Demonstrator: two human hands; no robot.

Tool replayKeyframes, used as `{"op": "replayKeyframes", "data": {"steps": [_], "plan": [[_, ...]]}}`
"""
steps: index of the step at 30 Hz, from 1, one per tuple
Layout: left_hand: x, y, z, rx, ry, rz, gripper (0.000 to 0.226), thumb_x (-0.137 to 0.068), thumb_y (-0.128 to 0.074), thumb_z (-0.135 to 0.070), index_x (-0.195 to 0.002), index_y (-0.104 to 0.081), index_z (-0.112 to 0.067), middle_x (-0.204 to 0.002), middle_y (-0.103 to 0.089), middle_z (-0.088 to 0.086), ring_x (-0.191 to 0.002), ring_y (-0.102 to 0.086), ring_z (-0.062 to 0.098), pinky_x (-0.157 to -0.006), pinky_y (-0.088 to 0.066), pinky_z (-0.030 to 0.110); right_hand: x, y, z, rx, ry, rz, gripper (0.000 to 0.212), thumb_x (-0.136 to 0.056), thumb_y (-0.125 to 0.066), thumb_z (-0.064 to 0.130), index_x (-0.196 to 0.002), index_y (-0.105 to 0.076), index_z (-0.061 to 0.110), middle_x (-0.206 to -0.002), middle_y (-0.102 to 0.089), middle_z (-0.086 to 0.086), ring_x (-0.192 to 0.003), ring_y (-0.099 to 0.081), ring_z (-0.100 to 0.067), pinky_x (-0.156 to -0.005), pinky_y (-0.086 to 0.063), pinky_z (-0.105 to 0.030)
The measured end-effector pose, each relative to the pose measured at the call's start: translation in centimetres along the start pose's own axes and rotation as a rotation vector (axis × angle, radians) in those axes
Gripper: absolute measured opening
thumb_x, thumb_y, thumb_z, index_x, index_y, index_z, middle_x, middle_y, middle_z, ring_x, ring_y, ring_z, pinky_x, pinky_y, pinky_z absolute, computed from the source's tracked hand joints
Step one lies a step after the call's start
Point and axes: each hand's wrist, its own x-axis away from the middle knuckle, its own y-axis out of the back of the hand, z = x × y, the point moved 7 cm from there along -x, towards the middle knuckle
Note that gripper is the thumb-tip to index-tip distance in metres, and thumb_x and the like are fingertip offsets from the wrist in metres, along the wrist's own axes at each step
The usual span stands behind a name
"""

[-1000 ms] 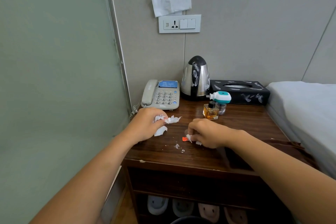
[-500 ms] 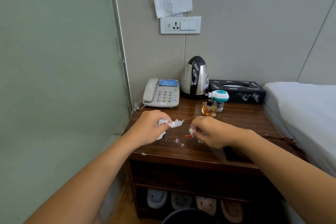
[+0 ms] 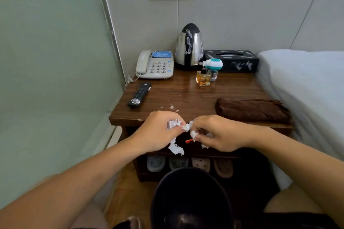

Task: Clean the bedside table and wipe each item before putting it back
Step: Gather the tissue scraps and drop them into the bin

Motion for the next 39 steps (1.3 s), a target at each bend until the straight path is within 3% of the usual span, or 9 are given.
{"op": "replayKeyframes", "data": {"steps": [4,6,10,14,19,24,32,35,39], "plan": [[2.5,-4.1,1.2,0.008,0.023,0.121,0.017,-0.098,-0.068,-0.022,-0.094,-0.071,-0.038,-0.098,-0.072,-0.018,-0.097,-0.063,-0.006,-0.077,-0.043,0.007,0.3,-4.5,0.3,-0.013,-0.015,0.125,0.012,-0.101,-0.059,0.027,-0.092,-0.059,0.019,-0.092,-0.058,0.005,-0.082,-0.055,-0.01,-0.077,-0.047,-0.028],[3.5,-6.1,3.0,0.029,0.077,0.182,0.014,-0.099,-0.068,-0.025,-0.093,-0.072,-0.037,-0.094,-0.073,-0.016,-0.09,-0.064,-0.004,-0.071,-0.044,0.012,0.6,-7.2,0.1,-0.034,-0.027,0.146,0.011,-0.1,-0.059,0.025,-0.09,-0.057,0.019,-0.09,-0.058,0.004,-0.08,-0.053,-0.008,-0.075,-0.044,-0.023],[5.6,-10.1,6.5,0.041,0.221,0.238,0.013,-0.098,-0.066,-0.044,-0.093,-0.072,-0.033,-0.081,-0.074,0.004,-0.07,-0.07,0.023,-0.065,-0.056,0.046,1.1,-12.7,-0.9,-0.092,-0.101,0.188,0.013,-0.101,-0.058,0.023,-0.093,-0.059,0.013,-0.09,-0.059,-0.002,-0.078,-0.05,-0.007,-0.072,-0.041,-0.016],[7.0,-13.7,8.5,0.084,0.312,0.293,0.011,-0.097,-0.071,-0.034,-0.09,-0.069,-0.026,-0.09,-0.074,0.002,-0.071,-0.073,0.026,-0.066,-0.06,0.046,1.7,-17.8,-2.4,-0.119,-0.219,0.21,0.016,-0.1,-0.059,0.021,-0.089,-0.059,0.01,-0.09,-0.06,-0.004,-0.083,-0.057,-0.021,-0.078,-0.048,-0.039],[7.8,-16.5,10.5,0.118,0.383,0.412,0.015,-0.092,-0.078,-0.027,-0.102,-0.069,-0.021,-0.107,-0.069,-0.005,-0.1,-0.065,0.009,-0.09,-0.056,0.038,1.7,-20.9,-3.0,-0.174,-0.279,0.246,0.01,-0.098,-0.064,0.022,-0.101,-0.067,0.013,-0.098,-0.063,0.0,-0.092,-0.061,-0.02,-0.085,-0.053,-0.041],[7.8,-17.0,10.9,0.147,0.404,0.481,0.03,-0.08,-0.089,-0.024,-0.102,-0.069,-0.021,-0.104,-0.072,0.0,-0.098,-0.069,0.011,-0.088,-0.06,0.038,1.8,-21.2,-4.1,-0.187,-0.334,0.288,0.013,-0.091,-0.069,0.025,-0.101,-0.074,0.018,-0.093,-0.073,0.0,-0.084,-0.068,-0.015,-0.078,-0.058,-0.046],[7.5,-16.7,10.6,0.101,0.371,0.509,0.03,-0.08,-0.086,-0.013,-0.106,-0.072,-0.019,-0.106,-0.068,-0.007,-0.096,-0.064,0.003,-0.088,-0.058,0.032,1.9,-20.4,-3.9,-0.219,-0.366,0.323,0.04,-0.089,-0.077,0.033,-0.124,-0.069,0.017,-0.122,-0.069,0.002,-0.112,-0.063,-0.013,-0.094,-0.053,-0.028],[7.3,-16.3,10.3,0.057,0.359,0.499,0.029,-0.081,-0.086,-0.015,-0.107,-0.075,-0.018,-0.109,-0.07,-0.007,-0.097,-0.063,0.0,-0.092,-0.058,0.036,1.9,-20.6,-4.0,-0.234,-0.383,0.357,0.043,-0.086,-0.079,0.036,-0.124,-0.068,0.019,-0.119,-0.071,-0.002,-0.105,-0.067,-0.015,-0.092,-0.057,-0.034],[7.0,-15.3,9.4,-0.09,0.28,0.521,0.028,-0.088,-0.08,-0.022,-0.115,-0.073,-0.022,-0.113,-0.068,-0.005,-0.101,-0.063,0.006,-0.088,-0.056,0.032,2.2,-20.6,-4.1,-0.217,-0.398,0.386,0.054,-0.091,-0.076,0.032,-0.139,-0.061,0.013,-0.136,-0.06,0.002,-0.104,-0.056,-0.004,-0.074,-0.039,-0.005]]}}
